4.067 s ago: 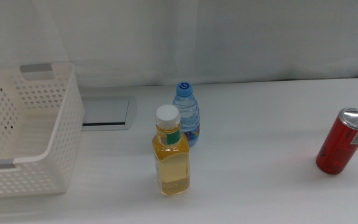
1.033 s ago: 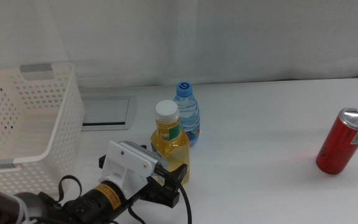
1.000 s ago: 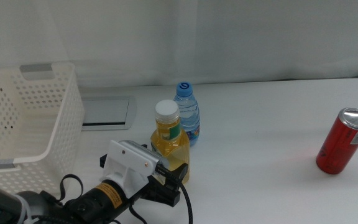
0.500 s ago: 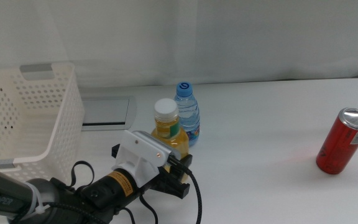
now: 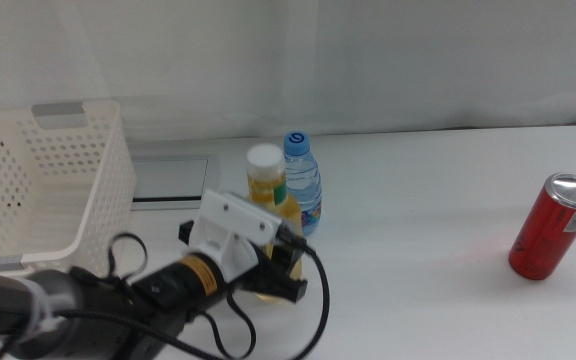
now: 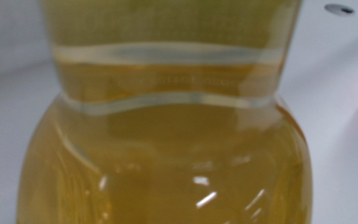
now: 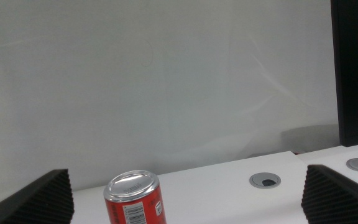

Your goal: Use arms to grab the bottles and put them into the dustbin to the left of the table.

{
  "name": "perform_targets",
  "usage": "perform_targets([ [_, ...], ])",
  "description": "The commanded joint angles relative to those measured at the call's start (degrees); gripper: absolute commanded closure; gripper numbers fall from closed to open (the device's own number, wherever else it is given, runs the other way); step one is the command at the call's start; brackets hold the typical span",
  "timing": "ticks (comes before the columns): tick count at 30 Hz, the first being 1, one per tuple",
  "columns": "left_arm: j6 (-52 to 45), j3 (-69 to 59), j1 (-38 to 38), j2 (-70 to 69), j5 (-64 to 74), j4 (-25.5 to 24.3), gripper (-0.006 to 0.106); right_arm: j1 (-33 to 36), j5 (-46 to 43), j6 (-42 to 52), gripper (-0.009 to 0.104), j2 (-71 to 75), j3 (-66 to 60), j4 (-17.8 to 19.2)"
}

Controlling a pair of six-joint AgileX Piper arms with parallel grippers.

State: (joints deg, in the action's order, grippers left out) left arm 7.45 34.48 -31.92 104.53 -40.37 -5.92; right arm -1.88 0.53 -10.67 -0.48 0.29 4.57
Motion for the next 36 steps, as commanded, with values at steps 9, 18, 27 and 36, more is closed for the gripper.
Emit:
perform_targets([
  [9, -11.32, 10.70, 4.17, -18.67, 20.56, 9.50, 0.103, 0.09, -0.53, 0.19, -0.008, 0.37, -2.31, 0.12],
  [18, -13.23, 18.08, 18.42, -33.05, 42.82, 10.96, 0.103, 0.09, -0.53, 0.19, -0.008, 0.37, -2.31, 0.12],
  [27, -10.17, 30.98, 33.69, -35.29, 75.63, 10.72, 0.103, 0.09, -0.53, 0.19, -0.008, 0.37, -2.31, 0.12],
  [36, -8.05, 32.32, 41.16, -28.10, 81.11, 10.67, 0.103, 0.09, -0.53, 0.19, -0.008, 0.37, -2.31, 0.12],
])
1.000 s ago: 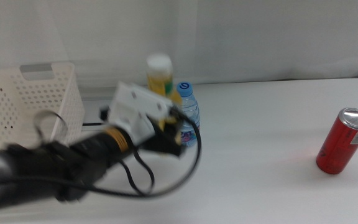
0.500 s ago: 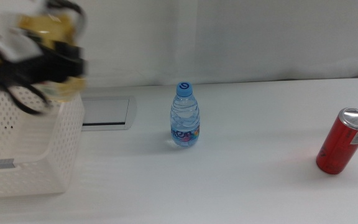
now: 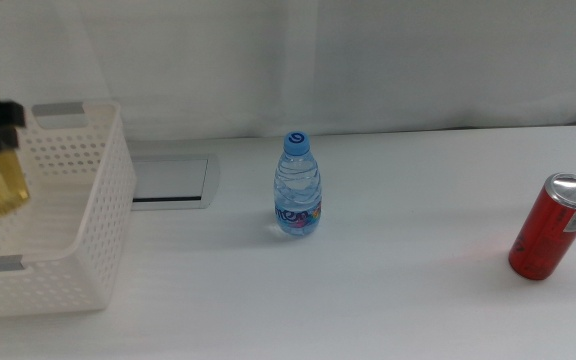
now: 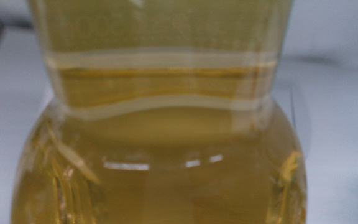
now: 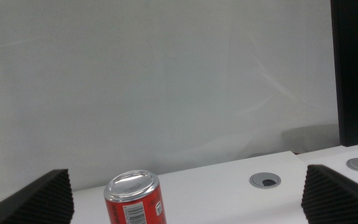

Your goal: Use arms to grab the bottles and put them into the dustbin to the left of the table.

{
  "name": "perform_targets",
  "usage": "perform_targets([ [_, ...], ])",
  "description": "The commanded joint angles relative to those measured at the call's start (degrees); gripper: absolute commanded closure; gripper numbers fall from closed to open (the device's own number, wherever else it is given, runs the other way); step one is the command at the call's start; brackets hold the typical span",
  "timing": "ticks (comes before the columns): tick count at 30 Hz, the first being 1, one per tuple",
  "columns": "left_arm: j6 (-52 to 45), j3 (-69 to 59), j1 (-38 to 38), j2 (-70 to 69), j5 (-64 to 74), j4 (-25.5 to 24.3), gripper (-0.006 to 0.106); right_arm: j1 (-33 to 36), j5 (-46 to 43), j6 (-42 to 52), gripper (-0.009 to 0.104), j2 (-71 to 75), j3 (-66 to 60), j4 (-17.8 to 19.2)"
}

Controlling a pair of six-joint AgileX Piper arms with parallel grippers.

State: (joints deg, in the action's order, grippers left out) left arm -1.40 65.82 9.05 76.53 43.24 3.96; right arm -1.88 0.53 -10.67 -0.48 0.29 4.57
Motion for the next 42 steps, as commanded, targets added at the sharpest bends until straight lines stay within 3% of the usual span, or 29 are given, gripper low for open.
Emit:
perform_targets([
  [1, 0.80, 0.98, 0.19, 2.66, -3.06, 0.79, 0.103, 0.09, -0.53, 0.19, -0.008, 0.37, -2.31, 0.12],
  [13, 0.54, 0.98, 0.19, 17.68, -7.22, 0.79, 0.103, 0.09, -0.53, 0.19, -0.008, 0.37, -2.31, 0.12],
  [24, 0.54, 0.98, 0.19, 20.63, -8.66, 0.79, 0.100, 0.09, -0.53, 0.19, -0.008, 0.37, -2.31, 0.12],
  [26, 0.54, 0.98, 0.19, 20.63, -8.93, 0.79, 0.093, 0.09, -0.53, 0.19, -0.008, 0.37, -2.31, 0.12],
  [29, 0.54, 0.98, 0.19, 20.63, -9.23, 0.90, 0.068, 0.09, -0.53, 0.19, -0.008, 0.37, -2.31, 0.12],
  [30, 0.54, 0.98, 0.19, 20.63, -9.37, 1.01, 0.027, 0.09, -0.53, 0.19, -0.008, 0.37, -2.31, 0.12],
  [31, 0.54, 0.98, 0.19, 20.63, -9.37, 1.01, 0.013, 0.09, -0.53, 0.19, -0.008, 0.37, -2.31, 0.12],
  [32, 0.80, 0.98, 0.19, 20.63, -9.37, 1.10, 0.008, 0.09, -0.53, 0.19, -0.008, 0.37, -2.31, 0.12],
  [42, 0.28, 2.73, 0.09, 18.03, -9.78, 3.06, 0.008, 0.09, -0.53, 0.19, -0.008, 0.37, -2.31, 0.12],
])
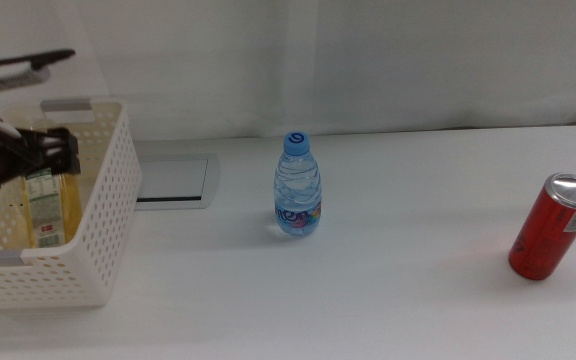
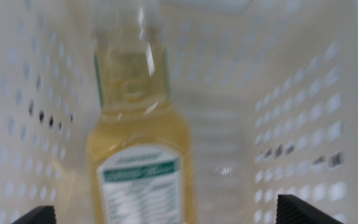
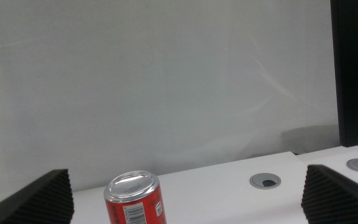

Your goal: Use arms to grab the bottles and put them into the dustbin to the left of the table.

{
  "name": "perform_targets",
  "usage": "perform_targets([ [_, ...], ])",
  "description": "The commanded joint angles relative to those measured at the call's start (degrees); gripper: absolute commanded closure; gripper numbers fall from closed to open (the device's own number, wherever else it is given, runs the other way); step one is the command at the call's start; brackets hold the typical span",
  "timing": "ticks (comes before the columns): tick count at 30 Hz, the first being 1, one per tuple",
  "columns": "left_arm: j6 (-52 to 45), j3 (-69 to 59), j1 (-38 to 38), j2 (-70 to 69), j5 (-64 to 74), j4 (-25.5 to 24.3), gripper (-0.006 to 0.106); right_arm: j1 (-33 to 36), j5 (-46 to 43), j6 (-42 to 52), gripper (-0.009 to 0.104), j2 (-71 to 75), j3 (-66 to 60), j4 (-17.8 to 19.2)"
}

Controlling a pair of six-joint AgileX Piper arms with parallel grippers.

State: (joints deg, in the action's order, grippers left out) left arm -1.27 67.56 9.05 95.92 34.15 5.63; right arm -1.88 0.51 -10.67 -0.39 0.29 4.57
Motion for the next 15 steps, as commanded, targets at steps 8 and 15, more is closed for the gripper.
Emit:
perform_targets([
  [8, -18.28, 1.83, -0.21, -12.26, -0.14, 19.76, 0.008, 0.09, -0.51, 0.19, -0.008, 0.28, -2.31, 0.12],
  [15, -21.91, -2.82, -9.23, -24.39, -3.02, 20.48, 0.008, 0.09, -0.51, 0.19, -0.008, 0.28, -2.31, 0.12],
])
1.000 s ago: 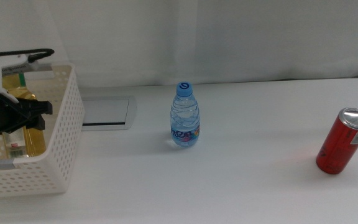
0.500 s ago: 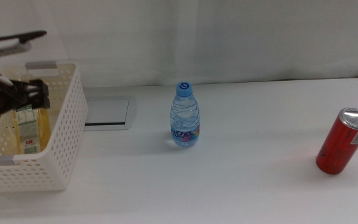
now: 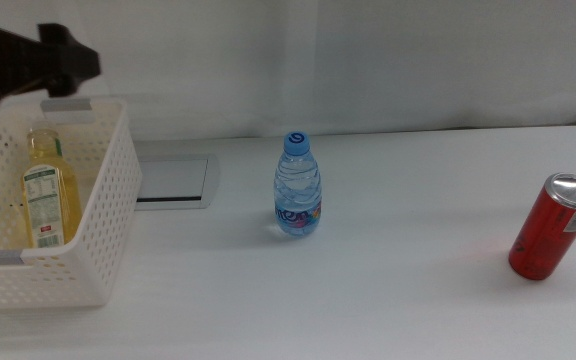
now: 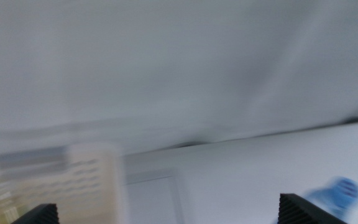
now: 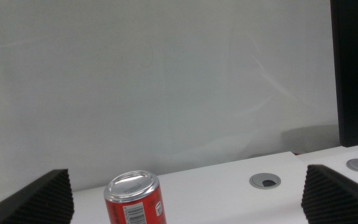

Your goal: Use arms to grab the bottles and put them into the dustbin to the left of the table.

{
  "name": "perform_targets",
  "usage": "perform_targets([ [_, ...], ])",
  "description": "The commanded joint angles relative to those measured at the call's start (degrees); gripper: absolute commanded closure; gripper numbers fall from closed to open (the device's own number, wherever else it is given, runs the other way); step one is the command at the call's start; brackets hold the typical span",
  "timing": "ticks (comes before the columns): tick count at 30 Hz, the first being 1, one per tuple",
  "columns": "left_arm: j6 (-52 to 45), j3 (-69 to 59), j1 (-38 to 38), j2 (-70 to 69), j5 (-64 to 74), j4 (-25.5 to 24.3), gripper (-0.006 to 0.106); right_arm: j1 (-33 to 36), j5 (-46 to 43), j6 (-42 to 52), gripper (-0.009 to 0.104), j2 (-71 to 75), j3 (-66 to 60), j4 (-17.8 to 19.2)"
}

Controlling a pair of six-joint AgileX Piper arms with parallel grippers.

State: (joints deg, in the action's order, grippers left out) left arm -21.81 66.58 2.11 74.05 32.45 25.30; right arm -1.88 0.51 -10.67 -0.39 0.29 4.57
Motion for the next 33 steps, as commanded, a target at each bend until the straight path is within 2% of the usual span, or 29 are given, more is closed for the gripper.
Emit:
perform_targets([
  [1, -1.79, -3.20, -3.69, -3.94, -2.38, 0.81, 0.008, 0.09, -0.51, 0.19, -0.008, 0.28, -2.31, 0.12],
  [13, -4.98, -35.08, -25.78, -25.60, -28.47, 0.59, 0.008, 0.09, -0.51, 0.19, -0.008, 0.28, -2.31, 0.12],
  [18, -5.21, -47.52, -32.20, -29.26, -39.92, 1.13, 0.008, 0.09, -0.51, 0.19, -0.008, 0.28, -2.31, 0.12],
  [23, -1.51, -54.75, -35.08, -26.01, -49.96, 1.13, 0.008, 0.09, -0.15, 0.19, -0.008, 0.28, -2.31, 0.12],
  [29, 2.02, -56.52, -35.19, -13.74, -59.52, 0.52, 0.008, 0.09, -0.15, 0.19, -0.008, 0.28, -2.31, 0.12],
  [33, 8.24, -56.18, -35.19, -3.94, -68.50, -6.80, 0.008, 0.09, -0.15, 0.19, -0.008, 0.28, -2.31, 0.12],
])
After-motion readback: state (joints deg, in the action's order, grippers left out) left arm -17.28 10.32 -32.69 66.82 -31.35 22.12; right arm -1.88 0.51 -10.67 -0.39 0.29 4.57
